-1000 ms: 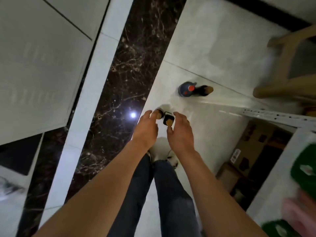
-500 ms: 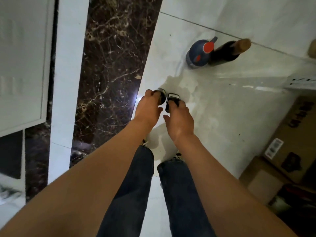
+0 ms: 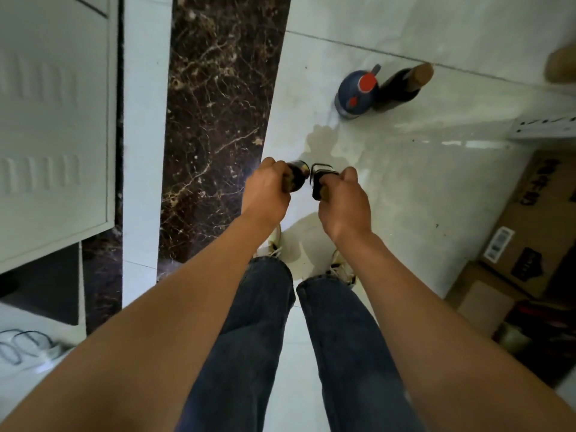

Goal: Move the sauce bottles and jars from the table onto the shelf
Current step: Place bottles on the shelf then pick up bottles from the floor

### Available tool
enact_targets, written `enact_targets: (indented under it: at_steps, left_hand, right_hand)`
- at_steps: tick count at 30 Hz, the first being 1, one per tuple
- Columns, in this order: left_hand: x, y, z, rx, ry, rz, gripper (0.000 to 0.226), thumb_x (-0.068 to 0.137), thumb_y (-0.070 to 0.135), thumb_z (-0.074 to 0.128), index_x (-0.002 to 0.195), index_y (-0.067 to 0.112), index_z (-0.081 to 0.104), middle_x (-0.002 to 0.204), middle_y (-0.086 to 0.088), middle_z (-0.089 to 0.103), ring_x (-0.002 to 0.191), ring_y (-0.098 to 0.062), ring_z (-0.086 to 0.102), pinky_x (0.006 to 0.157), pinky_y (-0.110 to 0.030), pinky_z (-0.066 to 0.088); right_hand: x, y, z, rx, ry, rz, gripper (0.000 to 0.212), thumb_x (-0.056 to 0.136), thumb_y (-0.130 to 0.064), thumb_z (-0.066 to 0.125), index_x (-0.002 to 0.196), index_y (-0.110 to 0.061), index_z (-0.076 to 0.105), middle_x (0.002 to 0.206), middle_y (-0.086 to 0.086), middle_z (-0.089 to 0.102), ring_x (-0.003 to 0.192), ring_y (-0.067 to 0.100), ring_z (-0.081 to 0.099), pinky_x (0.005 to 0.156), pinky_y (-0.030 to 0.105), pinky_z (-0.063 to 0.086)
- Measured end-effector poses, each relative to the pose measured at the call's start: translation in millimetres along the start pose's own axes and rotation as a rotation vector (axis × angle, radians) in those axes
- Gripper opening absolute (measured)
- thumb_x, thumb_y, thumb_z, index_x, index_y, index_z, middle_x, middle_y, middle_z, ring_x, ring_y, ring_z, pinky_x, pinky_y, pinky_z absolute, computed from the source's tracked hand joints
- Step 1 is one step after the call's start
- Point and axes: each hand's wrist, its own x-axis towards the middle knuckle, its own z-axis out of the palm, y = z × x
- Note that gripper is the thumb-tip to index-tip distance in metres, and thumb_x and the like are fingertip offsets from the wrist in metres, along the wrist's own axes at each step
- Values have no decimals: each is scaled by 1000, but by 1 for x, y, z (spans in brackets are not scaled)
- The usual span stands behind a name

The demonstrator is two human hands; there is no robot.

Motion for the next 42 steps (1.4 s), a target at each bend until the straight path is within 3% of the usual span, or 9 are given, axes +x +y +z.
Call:
enact_targets:
  at_steps: [4,8,13,19,23,25,29,33,42]
  left_hand:
    - [-43,22,-61,-24,8,35,35,77,-7,62,106,10,69,102,-10,59,87,-29,58,71,-30,41]
    - [-88,58,-131,-48,29,95,35,80,-4,61,108,14,72,102,-10,61,90,-27,58,74,-27,40]
    - [-155,109,-229,-141,104,189,32,74,7,76,105,13,73,104,-11,69,96,-26,63,82,-30,47]
    - [-249,184,-360,-315,213,346,41,68,15,86,106,13,73,95,8,66,86,-6,57,74,0,36]
    - [-309,232,-432,-469,236,487,39,65,15,88,101,15,74,89,9,68,84,-9,65,82,-18,51]
    - [-342,258,-467,-512,239,579,41,65,15,89,103,15,73,89,9,69,81,-4,65,80,-15,51]
    - [-393,300,-521,-606,221,764,38,66,13,88,100,19,72,86,16,69,74,11,63,72,-7,47]
    - [-437,336,-560,-744,202,921,35,68,17,87,100,19,73,93,7,74,88,-6,70,82,-23,55]
    - [-563,417,-610,-1103,-71,1248,23,79,11,77,100,19,72,92,5,76,89,-8,70,80,-21,53]
  right_hand:
    - [-51,-18,-57,77,39,5,29,86,4,52,109,-9,65,113,9,45,84,29,56,80,36,52]
    - [-110,-46,-125,186,91,40,32,85,1,55,112,-13,66,110,1,41,87,20,53,79,20,41]
    - [-188,-89,-230,296,187,21,28,82,-12,69,109,-17,71,111,5,53,90,15,52,78,14,36]
    - [-300,-138,-348,462,414,-61,31,72,-16,79,101,-23,72,99,-5,58,86,11,57,72,9,40]
    - [-358,-168,-407,572,581,-119,33,68,-20,84,99,-21,73,96,-6,66,84,9,63,78,12,48]
    - [-392,-182,-440,622,655,-184,29,68,-20,85,93,-23,72,88,-5,70,77,9,66,74,21,53]
    - [-463,-205,-494,713,782,-296,25,71,-15,86,83,-28,68,76,-10,71,65,0,64,64,17,53]
    - [-537,-223,-534,737,947,-364,20,74,-13,84,86,-21,70,70,-11,69,57,-5,60,57,10,46]
    - [-698,-251,-593,817,1328,-424,18,78,-21,82,94,-15,76,84,-2,77,79,15,73,72,26,58]
